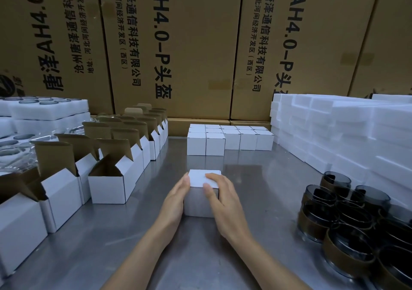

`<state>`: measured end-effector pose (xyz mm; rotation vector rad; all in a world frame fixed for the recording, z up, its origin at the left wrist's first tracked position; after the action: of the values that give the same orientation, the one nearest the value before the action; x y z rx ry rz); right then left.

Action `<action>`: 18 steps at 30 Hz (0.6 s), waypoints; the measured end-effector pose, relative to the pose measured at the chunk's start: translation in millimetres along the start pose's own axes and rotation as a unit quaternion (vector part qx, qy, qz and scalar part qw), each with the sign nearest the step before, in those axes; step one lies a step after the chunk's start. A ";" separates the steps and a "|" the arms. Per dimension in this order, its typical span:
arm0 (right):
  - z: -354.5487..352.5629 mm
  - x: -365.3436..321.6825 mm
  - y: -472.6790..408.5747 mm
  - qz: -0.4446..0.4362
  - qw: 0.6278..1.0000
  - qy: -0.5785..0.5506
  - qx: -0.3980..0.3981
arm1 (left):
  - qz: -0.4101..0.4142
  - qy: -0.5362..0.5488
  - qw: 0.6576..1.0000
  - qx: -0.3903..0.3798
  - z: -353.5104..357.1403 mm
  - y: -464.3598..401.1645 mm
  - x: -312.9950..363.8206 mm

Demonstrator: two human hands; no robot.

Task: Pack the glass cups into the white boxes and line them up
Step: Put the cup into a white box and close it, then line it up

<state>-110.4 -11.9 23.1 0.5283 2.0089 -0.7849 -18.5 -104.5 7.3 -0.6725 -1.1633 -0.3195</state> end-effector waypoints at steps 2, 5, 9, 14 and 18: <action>-4.7 5.8 -6.3 0.002 0.999 0.048 0.007 | -0.028 0.024 0.999 -0.038 5.6 -2.0 -0.9; -16.2 14.4 -24.1 0.000 0.997 0.065 0.034 | -0.057 0.013 0.996 -0.066 7.5 -12.1 -6.0; -37.1 40.3 -58.9 0.040 0.994 0.060 0.081 | -0.017 -0.136 0.991 -0.011 -5.4 -38.9 -9.2; -58.4 76.5 -109.7 0.089 0.988 0.027 0.123 | 0.010 -0.214 0.977 0.016 -17.8 -92.6 -21.1; -64.1 101.2 -151.4 0.132 0.979 0.016 0.156 | 0.006 -0.235 0.971 0.036 -24.7 -137.9 -37.9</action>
<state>-294.8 -67.6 11.5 0.9735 1.8036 -0.9322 -92.0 -229.7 10.9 -0.7109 -1.6132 -0.1062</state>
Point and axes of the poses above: each hand's wrist, its own y-axis away from the middle knuckle, its own z-axis out of the palm, x = y × z, the point moved 7 cm from there along -y, towards the middle knuckle, and after that the axes turned 9 degrees about z, right-handed, at the moved point
